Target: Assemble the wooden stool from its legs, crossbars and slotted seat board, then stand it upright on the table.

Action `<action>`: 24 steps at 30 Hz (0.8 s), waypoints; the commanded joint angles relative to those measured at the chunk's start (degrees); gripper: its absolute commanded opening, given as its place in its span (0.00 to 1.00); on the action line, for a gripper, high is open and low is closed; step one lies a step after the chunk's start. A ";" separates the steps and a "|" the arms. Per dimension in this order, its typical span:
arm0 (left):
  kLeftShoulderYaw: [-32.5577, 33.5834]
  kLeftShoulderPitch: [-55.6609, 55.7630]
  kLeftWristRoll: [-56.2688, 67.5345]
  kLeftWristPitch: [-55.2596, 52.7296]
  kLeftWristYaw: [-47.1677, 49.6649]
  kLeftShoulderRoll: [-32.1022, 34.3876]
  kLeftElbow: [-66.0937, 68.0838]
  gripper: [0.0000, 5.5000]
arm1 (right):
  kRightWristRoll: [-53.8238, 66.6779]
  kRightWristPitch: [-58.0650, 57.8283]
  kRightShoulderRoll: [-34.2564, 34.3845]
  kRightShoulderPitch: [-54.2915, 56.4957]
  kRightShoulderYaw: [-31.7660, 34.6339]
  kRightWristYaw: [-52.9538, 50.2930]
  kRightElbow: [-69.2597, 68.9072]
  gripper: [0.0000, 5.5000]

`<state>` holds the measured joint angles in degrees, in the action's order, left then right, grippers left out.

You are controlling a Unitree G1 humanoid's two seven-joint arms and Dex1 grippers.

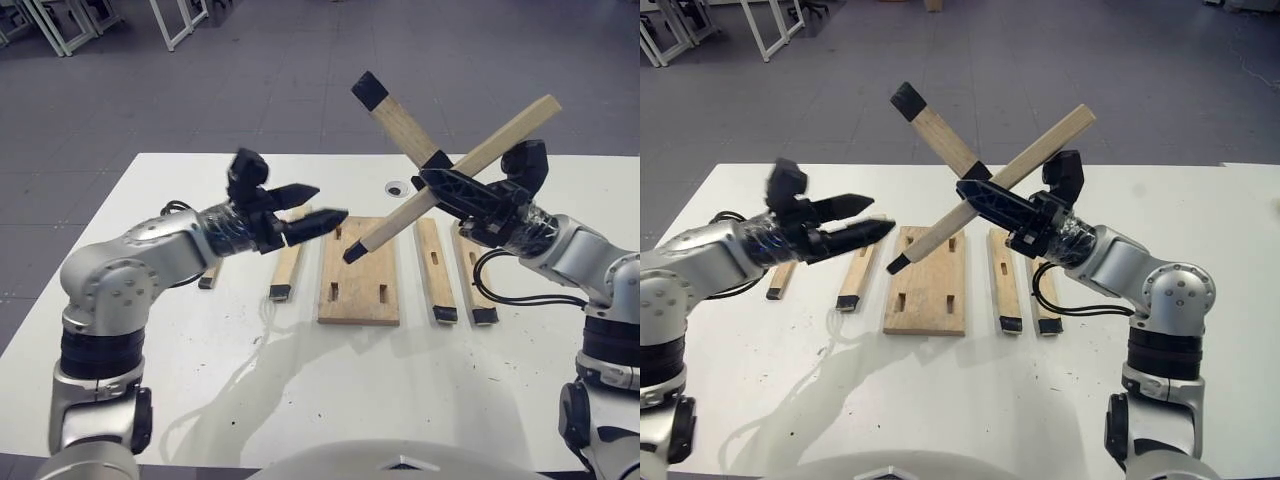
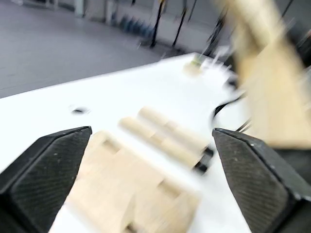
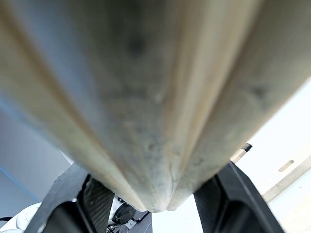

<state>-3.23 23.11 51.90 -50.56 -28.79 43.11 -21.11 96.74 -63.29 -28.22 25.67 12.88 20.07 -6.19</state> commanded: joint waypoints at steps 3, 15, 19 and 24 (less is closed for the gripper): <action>-33.25 1.87 -42.28 17.19 -8.70 8.87 2.64 0.92 | -8.49 5.61 -0.67 1.88 1.21 -4.74 -0.45 0.37; -32.84 3.36 -56.81 24.00 -14.15 -0.06 11.14 0.92 | -12.02 7.31 1.54 1.11 0.99 -6.42 -1.59 0.37; -32.96 4.15 -59.28 23.92 -17.65 -0.27 11.41 0.92 | -13.20 7.70 2.08 1.38 1.11 -6.68 -0.97 0.37; -37.88 3.51 -67.75 23.68 -30.30 9.02 8.28 0.92 | -15.91 9.00 2.69 3.01 1.69 -5.93 0.63 0.37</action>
<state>-38.30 29.01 -13.44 -24.88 -54.08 48.68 -12.57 82.62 -55.27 -25.58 26.41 13.79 13.86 -6.14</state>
